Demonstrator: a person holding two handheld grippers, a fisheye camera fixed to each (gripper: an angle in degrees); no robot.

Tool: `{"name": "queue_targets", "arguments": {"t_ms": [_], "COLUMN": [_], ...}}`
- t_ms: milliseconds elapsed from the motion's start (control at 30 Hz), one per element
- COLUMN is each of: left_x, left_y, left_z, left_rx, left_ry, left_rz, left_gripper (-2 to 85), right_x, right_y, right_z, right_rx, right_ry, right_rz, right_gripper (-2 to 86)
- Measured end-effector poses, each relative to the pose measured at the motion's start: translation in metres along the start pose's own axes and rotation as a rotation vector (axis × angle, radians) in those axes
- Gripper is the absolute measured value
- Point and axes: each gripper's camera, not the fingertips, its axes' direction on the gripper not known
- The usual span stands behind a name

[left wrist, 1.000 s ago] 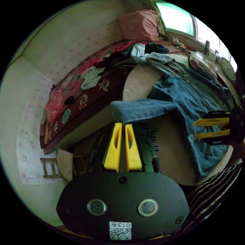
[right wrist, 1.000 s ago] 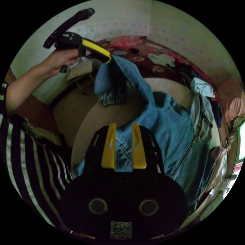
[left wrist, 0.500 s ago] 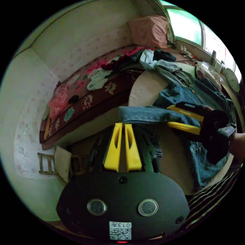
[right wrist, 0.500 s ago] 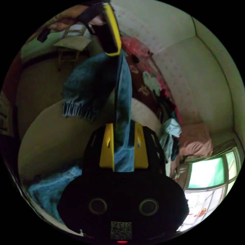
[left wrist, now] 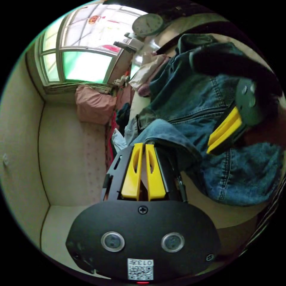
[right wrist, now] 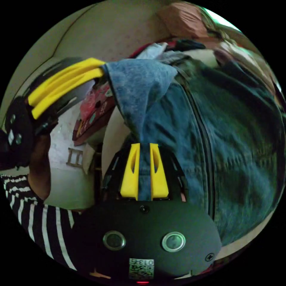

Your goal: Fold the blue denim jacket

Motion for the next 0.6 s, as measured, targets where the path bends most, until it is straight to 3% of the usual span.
{"name": "queue_targets", "arguments": {"t_ms": [100,200,333,400,467,600], "left_x": [0.022,0.037,-0.016,-0.048,-0.08,-0.099], "left_y": [0.018,0.045,0.111,0.144,0.183,0.201], "left_z": [-0.012,0.003,0.075,0.112,0.164,0.221], "left_rx": [0.066,0.001,-0.226,-0.25,-0.219,-0.218], "left_ry": [0.055,-0.008,0.276,0.476,0.788,0.84], "left_rz": [0.063,0.091,-0.287,-0.538,-0.856,-1.0], "left_gripper": [0.0,0.1,1.0,2.5,7.8,11.3], "right_x": [0.037,0.063,0.063,0.042,0.014,-0.037], "right_y": [0.026,0.027,-0.021,-0.051,-0.083,-0.14], "right_z": [-0.025,-0.051,-0.083,-0.084,-0.073,-0.006], "right_rx": [0.01,0.061,0.129,0.15,0.128,-0.052], "right_ry": [0.105,0.208,0.297,0.331,0.353,0.413], "right_rz": [0.038,0.062,-0.031,-0.16,-0.301,-0.55], "right_gripper": [7.4,8.5,13.4,13.8,14.0,14.2]}}
